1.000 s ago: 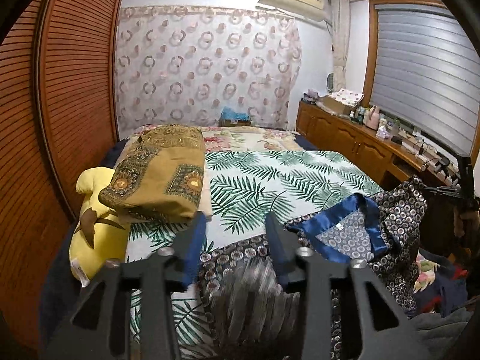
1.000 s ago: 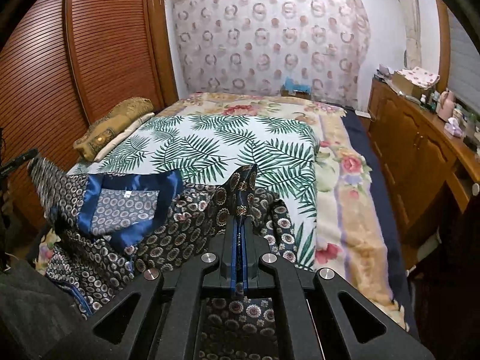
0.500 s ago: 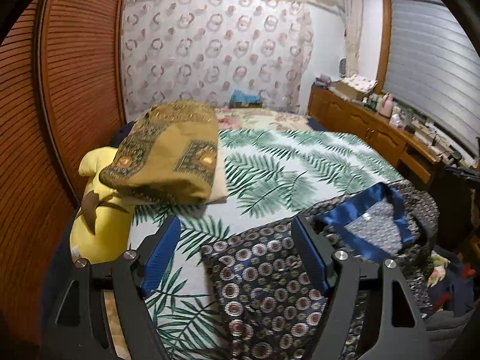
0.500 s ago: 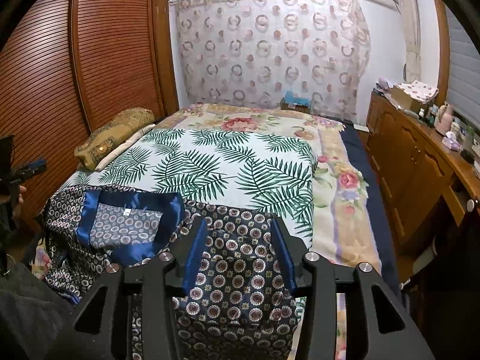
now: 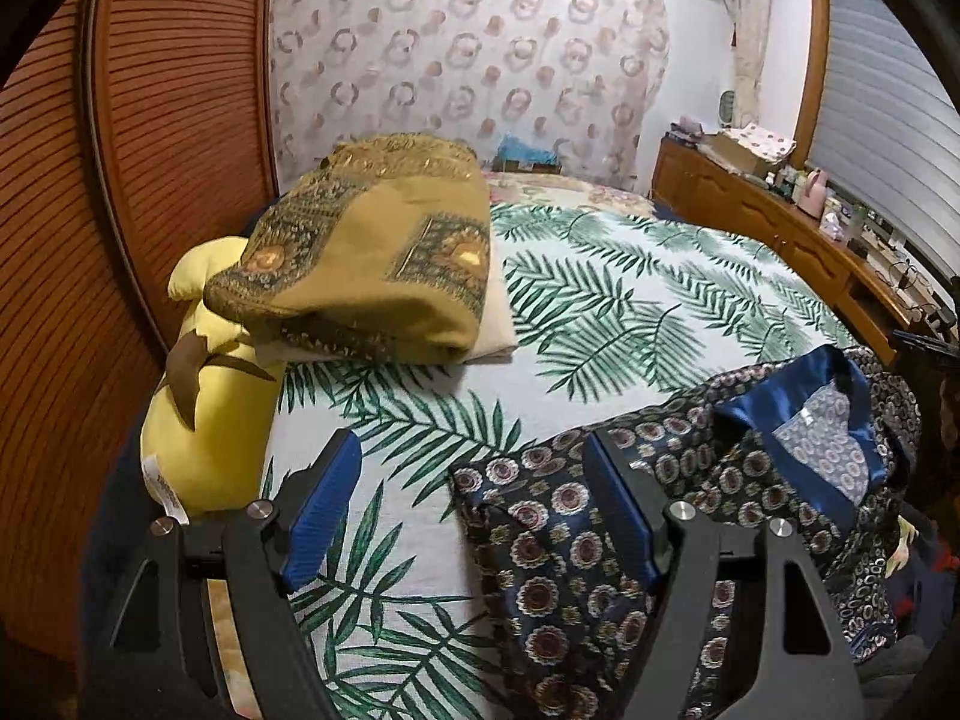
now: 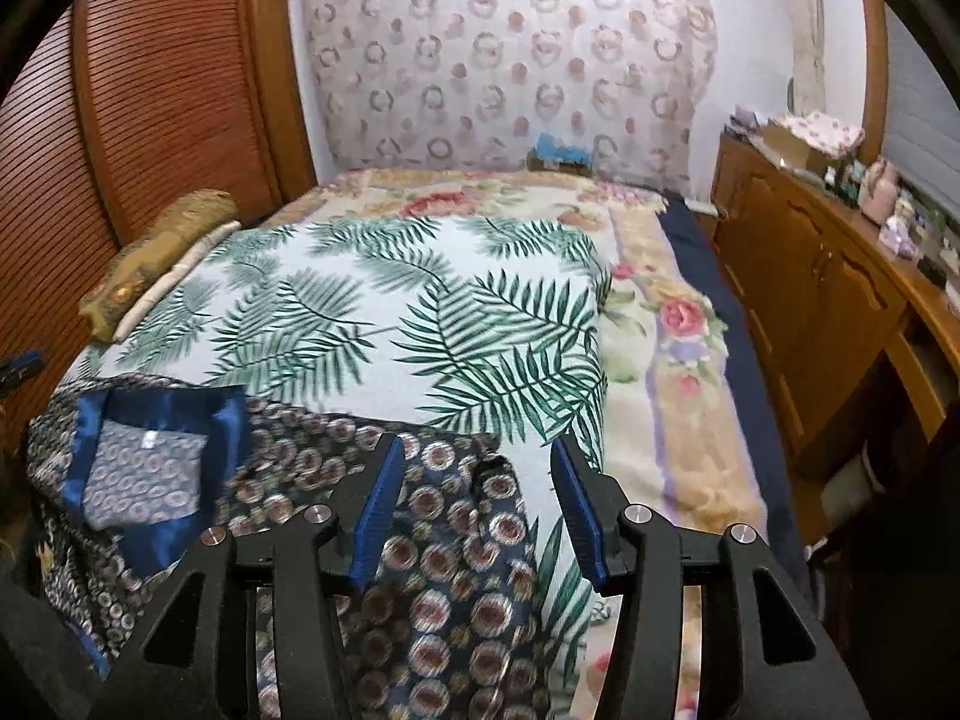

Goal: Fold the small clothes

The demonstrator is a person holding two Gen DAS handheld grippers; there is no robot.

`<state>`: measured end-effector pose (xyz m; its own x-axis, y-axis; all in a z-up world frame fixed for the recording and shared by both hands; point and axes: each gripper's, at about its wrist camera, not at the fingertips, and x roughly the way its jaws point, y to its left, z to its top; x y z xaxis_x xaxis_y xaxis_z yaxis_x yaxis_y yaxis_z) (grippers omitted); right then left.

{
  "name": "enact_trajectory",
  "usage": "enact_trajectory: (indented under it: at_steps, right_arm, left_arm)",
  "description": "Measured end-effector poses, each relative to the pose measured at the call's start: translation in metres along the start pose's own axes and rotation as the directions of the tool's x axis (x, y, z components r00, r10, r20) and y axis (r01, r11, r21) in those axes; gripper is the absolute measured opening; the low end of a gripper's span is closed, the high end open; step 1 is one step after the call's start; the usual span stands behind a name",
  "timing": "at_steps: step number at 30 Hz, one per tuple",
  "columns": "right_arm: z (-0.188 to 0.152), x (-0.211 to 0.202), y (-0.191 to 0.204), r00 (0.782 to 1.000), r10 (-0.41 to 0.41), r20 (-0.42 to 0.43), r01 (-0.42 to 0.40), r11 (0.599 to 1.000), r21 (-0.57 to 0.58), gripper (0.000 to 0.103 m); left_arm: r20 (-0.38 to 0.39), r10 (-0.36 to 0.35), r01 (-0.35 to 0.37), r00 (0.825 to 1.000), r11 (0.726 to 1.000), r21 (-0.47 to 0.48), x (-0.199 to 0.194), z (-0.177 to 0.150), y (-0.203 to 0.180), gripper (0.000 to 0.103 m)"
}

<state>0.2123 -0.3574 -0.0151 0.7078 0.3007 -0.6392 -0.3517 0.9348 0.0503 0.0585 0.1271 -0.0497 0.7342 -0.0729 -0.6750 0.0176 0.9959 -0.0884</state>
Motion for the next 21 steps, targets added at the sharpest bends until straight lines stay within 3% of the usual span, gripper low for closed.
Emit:
enact_trajectory:
  at_steps: [19, 21]
  right_arm:
    - [0.004, 0.054, -0.001, 0.994, 0.016, -0.106, -0.017, 1.000, -0.006, 0.053]
    - [0.004, 0.057, 0.000, 0.994, 0.015, -0.108, -0.016, 1.000, -0.009, 0.053]
  left_arm:
    - [-0.129, -0.047, 0.047, 0.990, 0.999, -0.006, 0.037, -0.028, -0.002, 0.077]
    - [-0.120, -0.065, 0.063, 0.991, 0.998, -0.021, 0.036, -0.027, 0.000, 0.068]
